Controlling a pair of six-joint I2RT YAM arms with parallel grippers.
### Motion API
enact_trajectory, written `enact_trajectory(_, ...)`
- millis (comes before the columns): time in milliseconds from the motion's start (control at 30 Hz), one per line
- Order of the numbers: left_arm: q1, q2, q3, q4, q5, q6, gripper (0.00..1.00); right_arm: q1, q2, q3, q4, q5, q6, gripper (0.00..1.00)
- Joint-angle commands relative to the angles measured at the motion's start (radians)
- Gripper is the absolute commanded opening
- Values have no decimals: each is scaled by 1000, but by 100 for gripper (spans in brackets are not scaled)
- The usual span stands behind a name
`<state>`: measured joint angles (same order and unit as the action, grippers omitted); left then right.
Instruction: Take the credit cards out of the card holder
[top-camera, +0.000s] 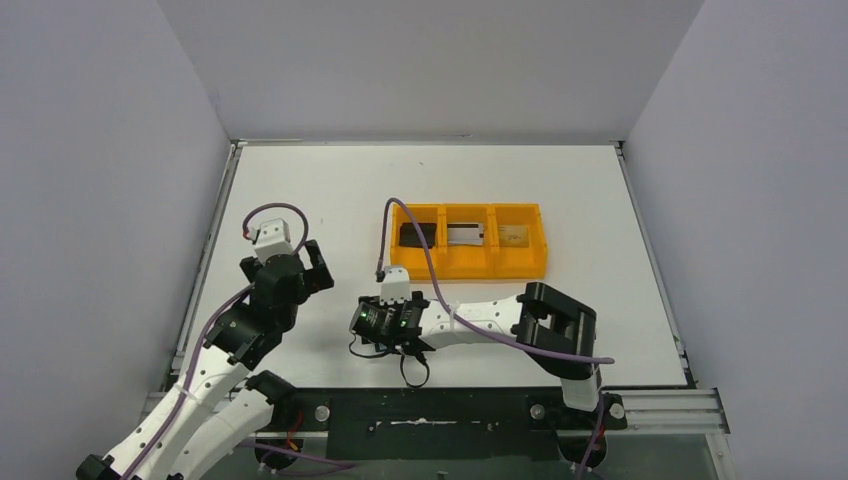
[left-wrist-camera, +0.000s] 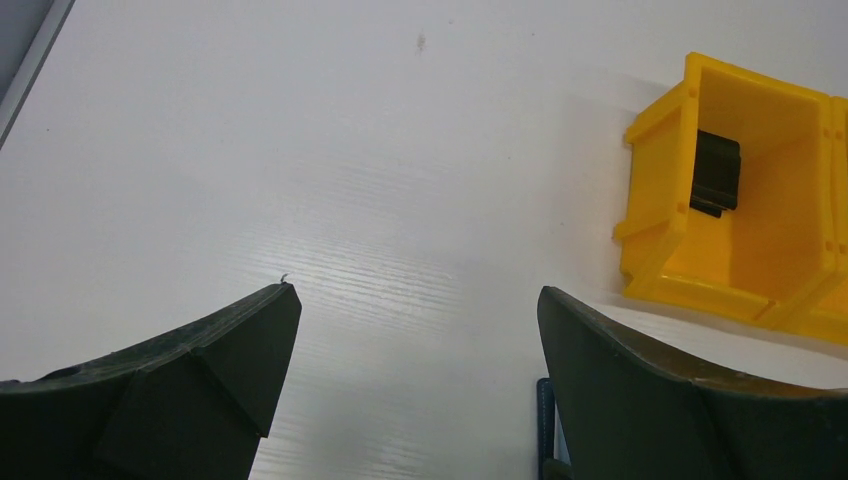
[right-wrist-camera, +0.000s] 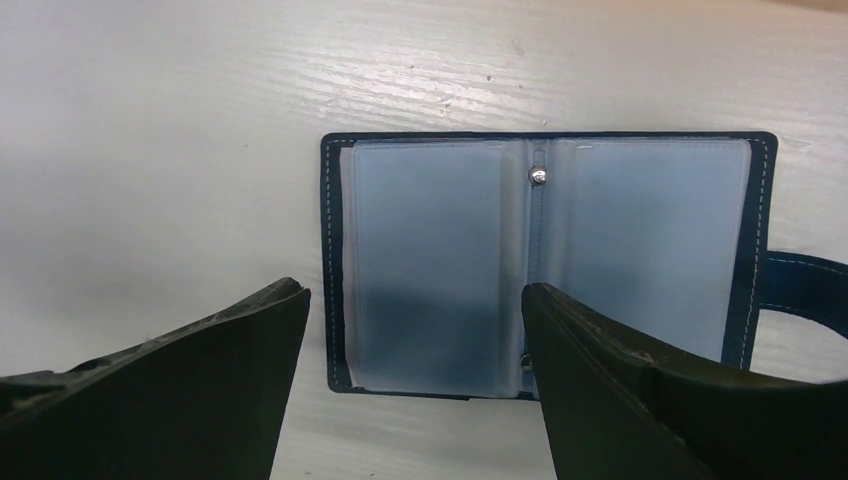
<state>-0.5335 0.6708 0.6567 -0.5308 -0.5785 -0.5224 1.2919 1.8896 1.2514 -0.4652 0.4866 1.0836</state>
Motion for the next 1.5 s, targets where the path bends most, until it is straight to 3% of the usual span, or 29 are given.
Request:
enact_trajectory(0,10,6,25,14,-42,-25,91,-6,36,47,-56,-3,-15,79)
enact_trajectory(200,15,8,22,20,-28,-21,91,-25,84,48,-64,-40,-27,72)
enact_trajectory(400,18,12,22,23,-16,-17,91,-33,87,48,-73,-45,-24,55)
enact_trajectory(533,21,11,21,26,-10,-15,91,-40,46,4,8,-79,-47,44)
enact_trajectory(667,23,13,19,31,-2,-12,91,-62,-21,-61,144,-150,-80,41)
enact_trajectory(933,29,18,18,35,13,-8,91,-136,-127,-195,372,-306,-71,47)
enact_trajectory(1100,30,15,17,37,17,-7,91,-153,-128,-211,381,-331,-59,45)
enact_trajectory(1467,31,18,15,41,26,-3,91,-156,-110,-200,352,-330,-50,54)
